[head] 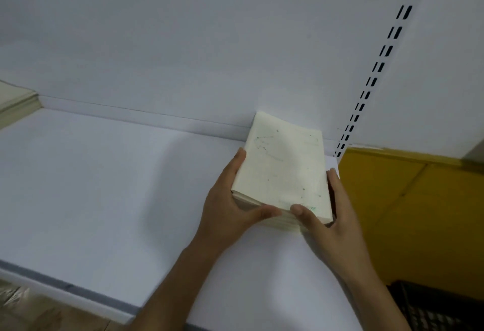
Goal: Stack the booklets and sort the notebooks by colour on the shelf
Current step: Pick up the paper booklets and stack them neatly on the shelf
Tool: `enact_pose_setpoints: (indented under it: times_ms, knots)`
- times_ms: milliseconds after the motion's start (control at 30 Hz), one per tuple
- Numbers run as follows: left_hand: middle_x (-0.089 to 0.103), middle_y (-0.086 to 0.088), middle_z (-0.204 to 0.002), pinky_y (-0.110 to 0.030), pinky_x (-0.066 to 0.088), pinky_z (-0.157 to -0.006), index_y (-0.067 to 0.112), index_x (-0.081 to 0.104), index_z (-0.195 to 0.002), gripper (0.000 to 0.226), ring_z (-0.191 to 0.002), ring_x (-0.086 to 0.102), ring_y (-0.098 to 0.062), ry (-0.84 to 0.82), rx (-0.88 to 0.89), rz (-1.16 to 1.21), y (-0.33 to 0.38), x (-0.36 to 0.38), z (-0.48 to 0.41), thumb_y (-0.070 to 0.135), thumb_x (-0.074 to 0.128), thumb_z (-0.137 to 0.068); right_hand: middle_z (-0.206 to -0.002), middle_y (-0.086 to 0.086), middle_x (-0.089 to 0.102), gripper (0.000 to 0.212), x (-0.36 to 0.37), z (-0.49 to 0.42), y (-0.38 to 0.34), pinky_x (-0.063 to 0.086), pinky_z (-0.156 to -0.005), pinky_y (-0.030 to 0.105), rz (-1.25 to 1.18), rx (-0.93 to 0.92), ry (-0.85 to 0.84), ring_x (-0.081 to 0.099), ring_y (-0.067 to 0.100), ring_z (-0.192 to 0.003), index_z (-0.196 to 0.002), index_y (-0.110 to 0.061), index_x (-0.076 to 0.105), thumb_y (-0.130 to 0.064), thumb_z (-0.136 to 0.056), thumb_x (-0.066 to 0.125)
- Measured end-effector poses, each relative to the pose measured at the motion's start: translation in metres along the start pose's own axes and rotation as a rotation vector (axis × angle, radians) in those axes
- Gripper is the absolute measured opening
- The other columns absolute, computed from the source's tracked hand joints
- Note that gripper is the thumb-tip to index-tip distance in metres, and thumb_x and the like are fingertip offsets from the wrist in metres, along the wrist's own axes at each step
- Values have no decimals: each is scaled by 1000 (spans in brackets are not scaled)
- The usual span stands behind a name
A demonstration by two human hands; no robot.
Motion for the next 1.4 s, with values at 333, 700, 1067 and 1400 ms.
enact_pose_setpoints:
  times_ms: [333, 700, 1067, 1400]
  knots:
    - [33, 39, -137, -18, 38, -103, 39, 25, -146, 115, -128, 35, 11, -11, -21, 8, -4, 1, 0, 61, 81, -48, -126, -10, 50, 80, 1, -2, 7, 55, -82, 22, 76, -92, 26, 51, 6, -118, -138, -35, 36, -48, -71, 79]
    - [46, 12, -142, -40, 44, -102, 35, 27, -146, 108, -125, 47, -10, 9, -56, -87, -3, -1, 4, 53, 83, -55, -134, 0, 48, 88, 3, 3, 0, 49, -95, 48, 213, -22, 32, 47, 18, -124, -140, -24, 35, -52, -69, 78]
    - [15, 6, -158, -36, 16, -115, 22, 30, -146, 66, -146, 10, -15, 40, 239, -572, -2, -109, 88, 51, 52, -90, -158, 4, 20, 97, 90, 101, -72, 14, -118, 40, 839, -173, 146, 13, 20, -146, -149, -20, 24, -76, -73, 44]
    - [9, 0, -159, -41, 11, -116, 17, 20, -149, 75, -147, 3, -18, 156, 92, -879, -45, -311, 247, 44, 56, -90, -159, 9, 15, 79, 299, 208, -118, 7, -119, 41, 806, -379, -200, 7, 22, -147, -150, -15, 21, -54, -89, 52]
Point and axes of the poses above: each hand's wrist, its own z-axis away from the middle knuckle, its own x-axis out of the palm, y = z × x, the point moved 5 cm from there along -z, towards the middle knuckle
